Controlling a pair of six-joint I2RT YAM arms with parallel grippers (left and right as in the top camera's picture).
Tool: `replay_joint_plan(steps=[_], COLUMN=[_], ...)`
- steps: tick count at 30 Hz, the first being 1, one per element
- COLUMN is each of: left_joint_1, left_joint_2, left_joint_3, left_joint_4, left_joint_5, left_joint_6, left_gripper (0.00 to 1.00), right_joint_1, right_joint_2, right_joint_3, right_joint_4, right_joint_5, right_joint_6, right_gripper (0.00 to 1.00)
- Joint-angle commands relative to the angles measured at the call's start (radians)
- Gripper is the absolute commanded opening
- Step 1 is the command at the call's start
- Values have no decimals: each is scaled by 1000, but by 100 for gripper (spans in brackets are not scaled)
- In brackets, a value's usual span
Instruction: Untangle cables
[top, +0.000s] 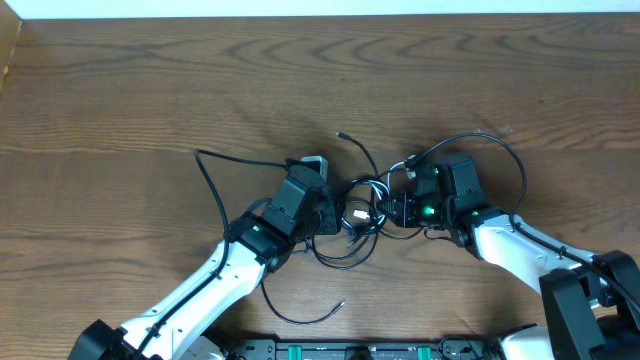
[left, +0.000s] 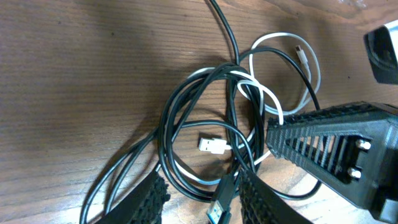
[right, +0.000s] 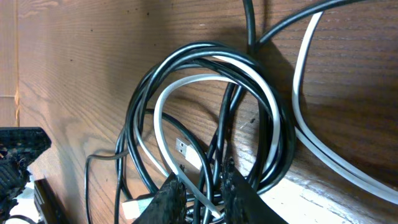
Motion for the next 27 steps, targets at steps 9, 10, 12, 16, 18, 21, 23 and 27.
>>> replay_joint_plan(steps=[9, 10, 12, 16, 18, 21, 23, 27], left_joint_1=[6, 6, 6, 6, 6, 6, 6, 6], left_joint_2=[24, 27, 29, 29, 29, 29, 29, 29], left_joint_3=[3, 3, 3, 3, 3, 3, 3, 3], left_joint_4=[-5, -6, -6, -5, -5, -5, -5, -5], left_joint_5=[-35, -35, -35, -35, -35, -35, -35, -35], left_joint_6=[13, 13, 13, 13, 13, 13, 13, 13], left_gripper=[46, 47, 49, 51, 54, 58, 59, 61], right_joint_1=[41, 41, 30, -26, -65, -125, -165, -237], right_joint_2=[11, 11, 10, 10, 10, 10, 10, 10], right_joint_3=[0, 1, 1, 1, 1, 1, 1, 1], right_joint_4=[66, 102, 201, 359, 419, 473, 506, 597], right_joint_5=[-109, -159, -273, -373, -410, -421, -423, -457], right_joint_6=[33, 33, 41, 148, 184, 244, 288, 405], right_gripper=[1, 1, 1, 1, 1, 1, 1, 1])
